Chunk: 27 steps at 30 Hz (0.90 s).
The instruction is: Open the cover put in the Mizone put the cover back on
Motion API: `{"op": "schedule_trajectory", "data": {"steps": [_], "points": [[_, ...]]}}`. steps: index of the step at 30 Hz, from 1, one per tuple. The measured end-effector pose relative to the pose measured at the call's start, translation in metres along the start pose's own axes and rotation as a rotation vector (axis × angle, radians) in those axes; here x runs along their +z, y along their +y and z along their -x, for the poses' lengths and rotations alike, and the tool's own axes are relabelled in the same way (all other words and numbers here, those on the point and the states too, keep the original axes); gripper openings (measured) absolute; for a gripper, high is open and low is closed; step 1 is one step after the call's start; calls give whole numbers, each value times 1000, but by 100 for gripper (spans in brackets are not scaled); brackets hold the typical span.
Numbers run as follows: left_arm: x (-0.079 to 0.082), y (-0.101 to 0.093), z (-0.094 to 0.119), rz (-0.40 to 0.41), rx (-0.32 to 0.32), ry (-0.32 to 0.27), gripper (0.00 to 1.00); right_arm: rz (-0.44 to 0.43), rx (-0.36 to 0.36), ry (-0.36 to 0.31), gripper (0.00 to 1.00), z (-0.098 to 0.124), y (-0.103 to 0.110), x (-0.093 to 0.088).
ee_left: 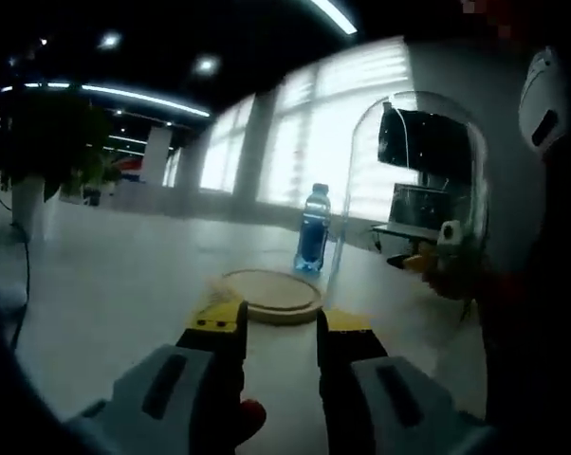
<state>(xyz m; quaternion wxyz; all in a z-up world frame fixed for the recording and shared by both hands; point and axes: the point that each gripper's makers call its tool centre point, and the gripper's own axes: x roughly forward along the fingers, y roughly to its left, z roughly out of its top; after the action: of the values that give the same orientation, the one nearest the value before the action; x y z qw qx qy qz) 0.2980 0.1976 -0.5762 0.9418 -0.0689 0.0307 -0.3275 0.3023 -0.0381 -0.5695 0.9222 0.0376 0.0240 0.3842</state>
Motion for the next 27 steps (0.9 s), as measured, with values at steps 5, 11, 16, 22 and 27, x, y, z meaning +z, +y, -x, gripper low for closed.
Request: {"op": "schedule_trajectory", "data": {"steps": [5,11,16,22,27], "points": [[-13,10,-3,-49,45,31,18,25,-8,-1,15,-4,0,-4],[-3,15,3,24,52,-31,18,2,-17,8,15,-5,-2,-11],[3,29,6,95,83,-70,18,-58,-46,11,17,-4,-6,-23],[0,22,5,52,67,-57,18,-76,-72,-17,17,-1,-12,-18],[-1,23,5,60,65,-51,18,-69,-76,-27,17,-1,-12,-17]]}}
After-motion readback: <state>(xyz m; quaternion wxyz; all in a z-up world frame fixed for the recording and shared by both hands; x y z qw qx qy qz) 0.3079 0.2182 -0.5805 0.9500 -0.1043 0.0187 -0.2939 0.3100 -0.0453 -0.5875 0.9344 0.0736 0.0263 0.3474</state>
